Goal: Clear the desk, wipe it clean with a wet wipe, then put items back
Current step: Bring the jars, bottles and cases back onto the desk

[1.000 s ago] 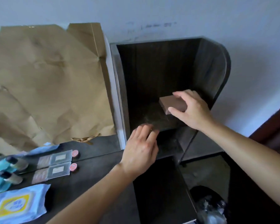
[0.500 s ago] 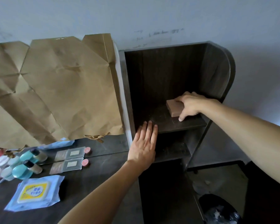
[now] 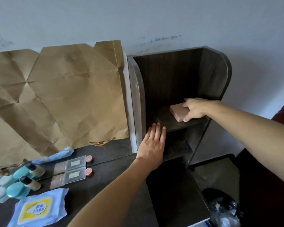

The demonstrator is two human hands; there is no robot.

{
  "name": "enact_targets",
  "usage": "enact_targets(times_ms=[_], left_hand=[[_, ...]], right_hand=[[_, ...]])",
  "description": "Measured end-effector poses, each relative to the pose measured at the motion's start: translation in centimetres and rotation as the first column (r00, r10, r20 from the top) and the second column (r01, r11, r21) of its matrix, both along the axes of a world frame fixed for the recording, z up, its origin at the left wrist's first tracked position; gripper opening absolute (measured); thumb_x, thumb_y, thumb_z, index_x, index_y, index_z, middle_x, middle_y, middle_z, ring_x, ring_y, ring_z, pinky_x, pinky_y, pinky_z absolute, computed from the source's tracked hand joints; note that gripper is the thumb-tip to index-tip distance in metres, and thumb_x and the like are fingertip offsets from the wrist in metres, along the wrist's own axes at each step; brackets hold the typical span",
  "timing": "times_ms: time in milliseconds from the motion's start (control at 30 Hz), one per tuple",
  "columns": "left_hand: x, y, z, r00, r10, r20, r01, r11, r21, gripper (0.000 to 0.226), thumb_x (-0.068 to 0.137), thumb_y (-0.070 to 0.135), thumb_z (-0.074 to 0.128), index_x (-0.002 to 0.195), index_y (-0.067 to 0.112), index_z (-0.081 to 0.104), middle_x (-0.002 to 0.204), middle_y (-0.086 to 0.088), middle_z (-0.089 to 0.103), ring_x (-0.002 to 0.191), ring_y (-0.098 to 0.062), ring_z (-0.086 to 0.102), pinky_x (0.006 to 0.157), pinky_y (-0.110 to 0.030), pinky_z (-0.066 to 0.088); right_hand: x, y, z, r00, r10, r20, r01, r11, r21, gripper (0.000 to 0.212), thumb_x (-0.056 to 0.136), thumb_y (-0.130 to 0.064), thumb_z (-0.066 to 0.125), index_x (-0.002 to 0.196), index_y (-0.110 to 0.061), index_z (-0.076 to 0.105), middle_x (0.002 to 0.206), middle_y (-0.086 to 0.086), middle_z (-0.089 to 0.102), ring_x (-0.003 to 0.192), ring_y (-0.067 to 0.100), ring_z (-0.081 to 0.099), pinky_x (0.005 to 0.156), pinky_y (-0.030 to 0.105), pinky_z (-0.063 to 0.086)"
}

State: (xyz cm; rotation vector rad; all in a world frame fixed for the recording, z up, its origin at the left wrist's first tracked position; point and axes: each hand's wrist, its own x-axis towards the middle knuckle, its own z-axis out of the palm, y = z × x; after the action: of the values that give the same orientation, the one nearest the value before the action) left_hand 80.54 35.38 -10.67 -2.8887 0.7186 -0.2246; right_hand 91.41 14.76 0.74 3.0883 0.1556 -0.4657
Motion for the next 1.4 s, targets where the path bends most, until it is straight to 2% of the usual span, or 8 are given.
enact_targets(times_ms=[133, 300, 467, 600, 700, 900, 1100, 1400], left_hand=[[-0.4, 0.7, 0.1, 0.999, -0.049, -0.01, 0.049, 0.999, -0.007, 0.079, 0.094, 0.026, 0.039, 0.148, 0.003, -0.013, 0.157, -0.021, -0.014, 0.146, -0.034, -0.013, 0.12, -0.046, 0.002], [-1.9, 1.9, 0.3, 0.989, -0.143, 0.018, 0.145, 0.981, -0.127, 0.071, 0.092, 0.026, 0.048, 0.151, 0.009, 0.013, 0.159, -0.019, 0.002, 0.147, -0.034, 0.0, 0.118, -0.041, -0.003], [-4.1, 5.6, -1.2, 0.968, -0.239, 0.078, 0.251, 0.931, -0.263, 0.052, 0.077, 0.023, 0.061, 0.127, 0.01, 0.054, 0.126, -0.014, 0.057, 0.117, -0.031, 0.054, 0.099, -0.041, 0.048], [-6.5, 11.5, -4.6, 0.992, -0.116, -0.058, 0.097, 0.961, -0.259, 0.033, 0.07, 0.03, 0.044, 0.095, 0.018, 0.061, 0.09, 0.0, 0.06, 0.081, -0.023, 0.06, 0.07, -0.033, 0.051], [-8.3, 16.5, -7.2, 0.989, 0.016, -0.15, -0.045, 0.98, -0.191, 0.021, 0.063, 0.029, 0.062, 0.082, 0.02, 0.06, 0.079, 0.001, 0.06, 0.07, -0.022, 0.062, 0.062, -0.032, 0.052], [-11.6, 25.0, -11.2, 0.9, 0.268, -0.343, -0.318, 0.943, -0.098, 0.028, 0.07, 0.026, 0.071, 0.096, 0.017, 0.067, 0.094, -0.005, 0.064, 0.087, -0.028, 0.064, 0.073, -0.039, 0.051], [-13.7, 31.0, -14.1, 0.842, 0.435, -0.32, -0.466, 0.884, -0.025, 0.042, 0.037, 0.03, 0.09, 0.072, 0.021, 0.067, 0.074, -0.002, 0.061, 0.063, -0.022, 0.063, 0.05, -0.034, 0.052], [-17.5, 36.4, -16.7, 0.673, 0.649, -0.354, -0.705, 0.707, -0.045, 0.037, 0.048, 0.023, 0.087, 0.074, 0.018, 0.062, 0.079, -0.003, 0.06, 0.066, -0.026, 0.061, 0.051, -0.032, 0.048]], right_hand=[[-2.6, -0.3, -0.5, 0.997, 0.067, 0.04, -0.067, 0.998, 0.007, 0.082, 0.064, -0.041, 0.081, 0.134, -0.014, 0.048, 0.154, -0.002, 0.026, 0.137, 0.024, 0.032, 0.105, 0.039, 0.037], [-5.4, -0.7, -0.4, 0.997, 0.018, 0.071, -0.023, 0.997, 0.079, 0.079, 0.057, -0.038, 0.085, 0.122, -0.026, 0.043, 0.118, -0.004, 0.047, 0.099, 0.018, 0.049, 0.075, 0.033, 0.046], [-9.6, 0.0, -2.1, 0.986, -0.018, 0.165, -0.005, 0.991, 0.137, 0.091, 0.055, -0.05, 0.079, 0.133, -0.027, 0.038, 0.112, -0.005, 0.043, 0.103, 0.016, 0.044, 0.076, 0.03, 0.042], [-15.3, 3.2, -4.6, 0.986, 0.003, 0.166, -0.056, 0.948, 0.313, 0.088, 0.059, -0.05, 0.078, 0.133, -0.027, 0.037, 0.118, -0.009, 0.04, 0.108, 0.01, 0.038, 0.08, 0.025, 0.036], [-18.7, 7.2, -7.3, 0.994, 0.07, 0.086, -0.096, 0.93, 0.356, 0.093, 0.06, -0.057, 0.075, 0.138, -0.031, 0.03, 0.119, -0.016, 0.037, 0.108, 0.006, 0.038, 0.084, 0.026, 0.041], [-19.1, 16.9, -14.2, 0.975, 0.221, -0.025, -0.199, 0.92, 0.337, 0.101, 0.057, -0.063, 0.067, 0.142, -0.033, 0.024, 0.127, -0.016, 0.037, 0.119, 0.008, 0.039, 0.092, 0.029, 0.041], [-13.9, 24.7, -20.4, 0.958, 0.285, -0.041, -0.266, 0.929, 0.258, 0.093, 0.061, -0.049, 0.072, 0.139, -0.03, 0.025, 0.134, -0.003, 0.042, 0.12, 0.021, 0.042, 0.093, 0.035, 0.041], [-5.4, 33.5, -28.0, 0.852, 0.522, -0.047, -0.522, 0.853, 0.013, 0.072, 0.069, -0.034, 0.073, 0.128, -0.026, 0.033, 0.127, 0.006, 0.045, 0.115, 0.028, 0.045, 0.091, 0.04, 0.039]])
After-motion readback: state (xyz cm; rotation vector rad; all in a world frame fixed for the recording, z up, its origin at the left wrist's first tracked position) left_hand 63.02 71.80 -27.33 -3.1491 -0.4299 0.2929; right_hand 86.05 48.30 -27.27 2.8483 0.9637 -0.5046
